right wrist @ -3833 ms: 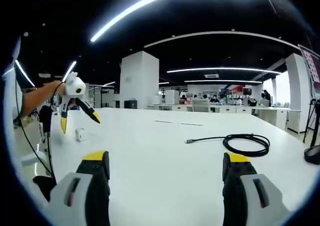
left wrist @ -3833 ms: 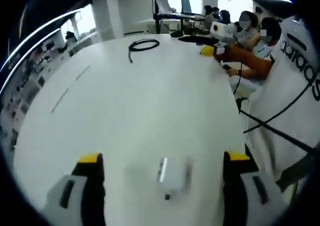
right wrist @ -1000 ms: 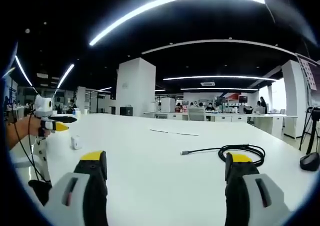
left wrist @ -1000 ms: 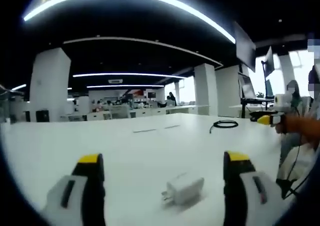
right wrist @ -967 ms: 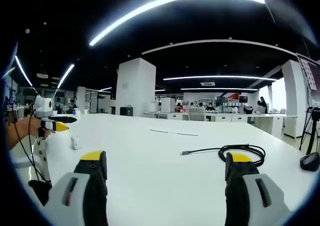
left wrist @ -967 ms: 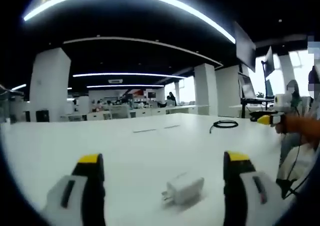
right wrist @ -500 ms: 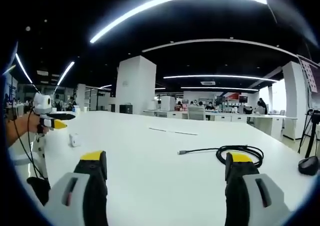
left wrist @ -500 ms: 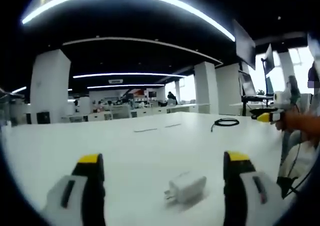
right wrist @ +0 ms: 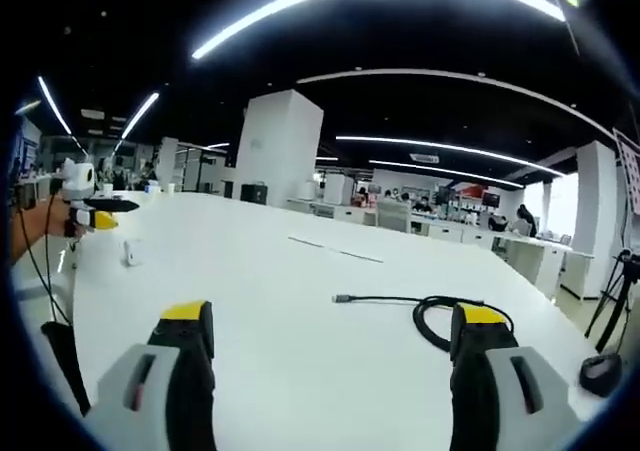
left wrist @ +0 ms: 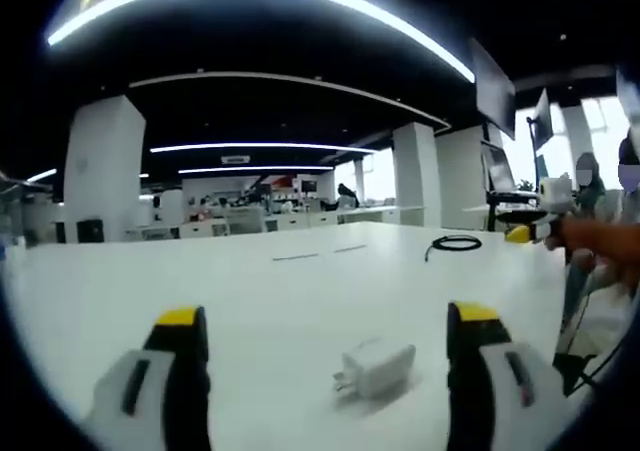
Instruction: Plug the desk Type‑C cable into the charger adapter.
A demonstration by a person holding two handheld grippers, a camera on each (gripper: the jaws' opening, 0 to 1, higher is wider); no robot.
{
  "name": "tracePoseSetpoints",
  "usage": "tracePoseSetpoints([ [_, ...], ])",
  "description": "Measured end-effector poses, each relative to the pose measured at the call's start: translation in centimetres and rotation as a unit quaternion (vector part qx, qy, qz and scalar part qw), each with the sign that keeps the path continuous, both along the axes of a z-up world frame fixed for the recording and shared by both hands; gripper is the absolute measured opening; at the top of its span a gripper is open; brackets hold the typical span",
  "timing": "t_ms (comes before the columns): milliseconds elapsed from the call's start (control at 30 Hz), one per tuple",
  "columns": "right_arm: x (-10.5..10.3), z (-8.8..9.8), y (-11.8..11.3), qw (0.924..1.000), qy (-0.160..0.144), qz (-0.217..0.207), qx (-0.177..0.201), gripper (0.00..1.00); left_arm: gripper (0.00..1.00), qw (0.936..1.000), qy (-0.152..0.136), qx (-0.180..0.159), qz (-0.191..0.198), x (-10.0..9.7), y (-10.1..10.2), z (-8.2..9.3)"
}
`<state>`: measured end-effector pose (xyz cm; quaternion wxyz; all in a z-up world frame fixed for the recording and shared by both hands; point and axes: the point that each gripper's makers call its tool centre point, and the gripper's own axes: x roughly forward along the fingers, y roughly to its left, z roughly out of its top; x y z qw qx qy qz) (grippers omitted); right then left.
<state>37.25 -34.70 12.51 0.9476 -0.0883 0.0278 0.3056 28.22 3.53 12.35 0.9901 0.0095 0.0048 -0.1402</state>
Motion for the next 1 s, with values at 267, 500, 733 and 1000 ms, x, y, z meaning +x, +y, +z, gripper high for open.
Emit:
tracePoseSetpoints([
  [267, 2.0, -0.6, -1.3, 0.9998, 0.013, -0.002, -0.018, 1.00, 1.00, 1.0000, -0.001, -0.001, 0.001, -0.2, 0.1, 0.2],
  [500, 4.2, -0.9, -2.8, 0.9993, 0.025, -0.005, -0.027, 1.00, 1.00, 1.0000, 0.004, 0.001, -0.002, -0.2, 0.0, 0.0],
  [733, 5.7, -1.5, -3.7, 0.9984, 0.039, -0.004, -0.041, 0.99, 1.00, 1.0000, 0.008, 0.000, -0.004, -0.3, -0.2, -0.2],
  [1000, 7.6, -2.7, -4.4, 0.9951, 0.052, -0.003, -0.085, 0.99, 1.00, 1.0000, 0.006, 0.002, -0.001, -0.6, 0.1, -0.3],
])
